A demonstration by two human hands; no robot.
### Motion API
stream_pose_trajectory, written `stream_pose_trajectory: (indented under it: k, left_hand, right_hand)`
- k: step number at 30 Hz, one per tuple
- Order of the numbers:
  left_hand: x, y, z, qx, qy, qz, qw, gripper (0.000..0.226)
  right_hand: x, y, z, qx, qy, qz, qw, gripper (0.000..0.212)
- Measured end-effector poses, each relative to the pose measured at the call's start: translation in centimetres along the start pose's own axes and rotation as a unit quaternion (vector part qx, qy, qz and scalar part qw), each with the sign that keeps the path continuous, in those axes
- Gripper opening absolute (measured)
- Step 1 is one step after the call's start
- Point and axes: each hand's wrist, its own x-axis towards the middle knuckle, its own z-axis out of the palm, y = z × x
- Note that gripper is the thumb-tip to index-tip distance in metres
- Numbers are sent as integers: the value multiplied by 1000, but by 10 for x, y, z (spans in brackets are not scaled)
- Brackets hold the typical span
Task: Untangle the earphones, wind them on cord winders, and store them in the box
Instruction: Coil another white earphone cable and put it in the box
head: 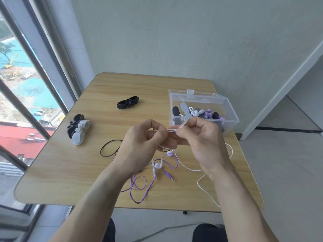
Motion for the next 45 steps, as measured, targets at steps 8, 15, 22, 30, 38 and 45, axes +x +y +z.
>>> stream_pose_trajectory:
  k: [8,15,22,30,38,45]
  left_hand:
    - [1,-1,6,-22,69,-48,996,21]
    - [13,-9,-7,-174,171,-27,969,24]
    - [18,-9,-21,-417,167,-69,891,37]
    - [21,-8,-40,-392,142,-25,909,34]
    - [16,-4,-40,-230,134,-35,963,22]
    - [9,-15,-37,109,-55,-56,991,23]
  right_hand:
    - [-1,-1,11,39,36,-1,999,15]
    - [-1,-12,7,231,-82,46,968,19]
    - [7,-18,-9,453,-2,62,890,16]
    - [6,-22,-40,203,-43,129,970,13]
    - [6,-23,-56,105,27,129,986,13]
    - [7,-27,-47,288,60,-50,954,17]
